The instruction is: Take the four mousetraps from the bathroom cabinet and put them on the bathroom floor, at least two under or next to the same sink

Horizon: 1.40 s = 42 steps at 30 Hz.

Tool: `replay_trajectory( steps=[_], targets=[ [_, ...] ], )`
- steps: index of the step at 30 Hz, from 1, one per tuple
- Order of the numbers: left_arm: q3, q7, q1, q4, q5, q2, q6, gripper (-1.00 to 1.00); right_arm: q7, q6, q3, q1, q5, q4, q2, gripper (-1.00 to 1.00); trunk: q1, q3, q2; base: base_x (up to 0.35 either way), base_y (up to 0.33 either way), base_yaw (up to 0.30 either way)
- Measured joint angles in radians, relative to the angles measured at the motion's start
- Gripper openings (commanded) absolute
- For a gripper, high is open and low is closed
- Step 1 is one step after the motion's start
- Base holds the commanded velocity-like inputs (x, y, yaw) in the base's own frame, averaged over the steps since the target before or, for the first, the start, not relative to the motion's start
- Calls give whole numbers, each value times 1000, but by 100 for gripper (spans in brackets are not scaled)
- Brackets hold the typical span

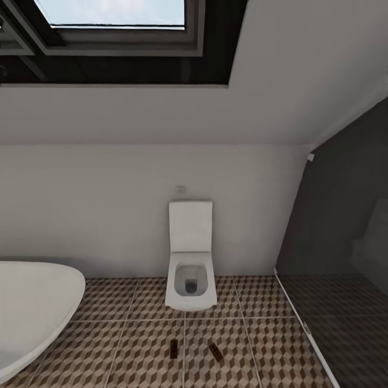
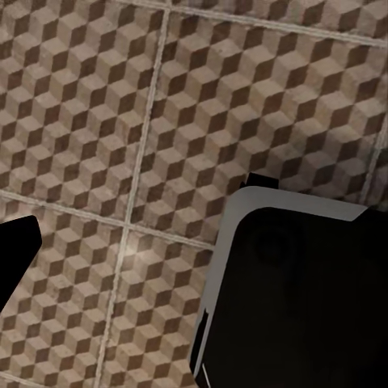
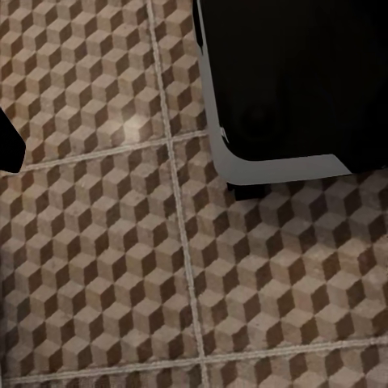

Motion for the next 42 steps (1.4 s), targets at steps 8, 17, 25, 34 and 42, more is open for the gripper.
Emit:
replay_trajectory(
  steps=[8, 17, 25, 34, 42],
  targets=[
    [0, 0, 0, 0, 0, 0, 0, 100, 0, 0, 0, 0, 0, 0, 1, 100, 0, 13, 0, 0, 0, 0],
    [0, 0, 0, 0, 0, 0, 0, 100, 0, 0, 0, 0, 1, -1, 2, 100, 0, 25, 0, 0, 0, 0],
    [0, 0, 0, 0, 0, 0, 0, 100, -3, 0, 0, 0, 0, -2, 3, 100, 0, 27, 0, 0, 0, 0],
    [0, 0, 0, 0, 0, 0, 0, 100, -9, 0, 0, 0, 1, -3, 2, 100, 0, 28, 0, 0, 0, 0],
    [0, 0, 0, 0, 0, 0, 0, 100, -8, -4, 0, 0, 1, -6, 1, 100, 0, 28, 0, 0, 0, 0]
  ],
)
